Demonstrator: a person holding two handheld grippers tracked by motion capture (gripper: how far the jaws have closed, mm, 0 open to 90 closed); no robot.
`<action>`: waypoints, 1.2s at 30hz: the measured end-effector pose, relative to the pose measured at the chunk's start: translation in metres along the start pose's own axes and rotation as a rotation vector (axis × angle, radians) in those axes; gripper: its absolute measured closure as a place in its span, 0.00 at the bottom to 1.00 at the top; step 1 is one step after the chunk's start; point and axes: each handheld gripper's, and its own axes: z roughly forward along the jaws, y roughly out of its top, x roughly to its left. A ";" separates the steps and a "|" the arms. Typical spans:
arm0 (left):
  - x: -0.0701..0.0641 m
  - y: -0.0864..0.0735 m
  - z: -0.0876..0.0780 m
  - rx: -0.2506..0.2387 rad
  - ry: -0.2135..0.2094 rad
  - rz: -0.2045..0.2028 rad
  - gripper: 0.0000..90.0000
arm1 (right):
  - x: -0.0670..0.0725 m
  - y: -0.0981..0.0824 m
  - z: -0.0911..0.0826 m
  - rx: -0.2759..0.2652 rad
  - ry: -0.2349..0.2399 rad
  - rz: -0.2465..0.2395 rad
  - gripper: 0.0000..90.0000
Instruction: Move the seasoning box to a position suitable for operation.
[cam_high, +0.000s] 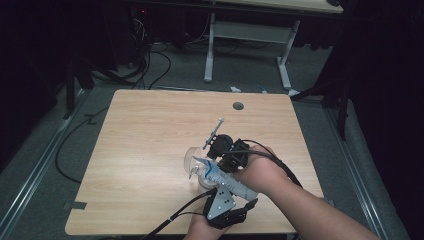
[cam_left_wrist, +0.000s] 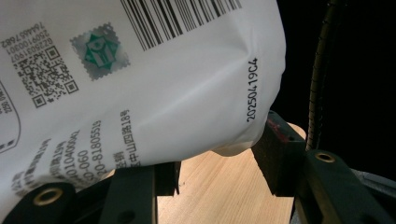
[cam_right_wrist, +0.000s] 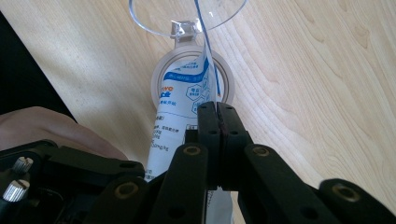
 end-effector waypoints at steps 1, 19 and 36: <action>0.000 0.000 0.000 0.000 0.000 0.001 0.61 | 0.000 0.000 0.000 0.001 0.000 0.000 1.00; -0.001 -0.001 0.000 -0.003 -0.002 0.001 0.61 | 0.000 0.001 -0.001 -0.001 -0.007 -0.004 1.00; 0.000 -0.001 0.001 -0.006 -0.003 -0.001 0.61 | 0.000 0.002 -0.002 -0.002 -0.018 -0.005 1.00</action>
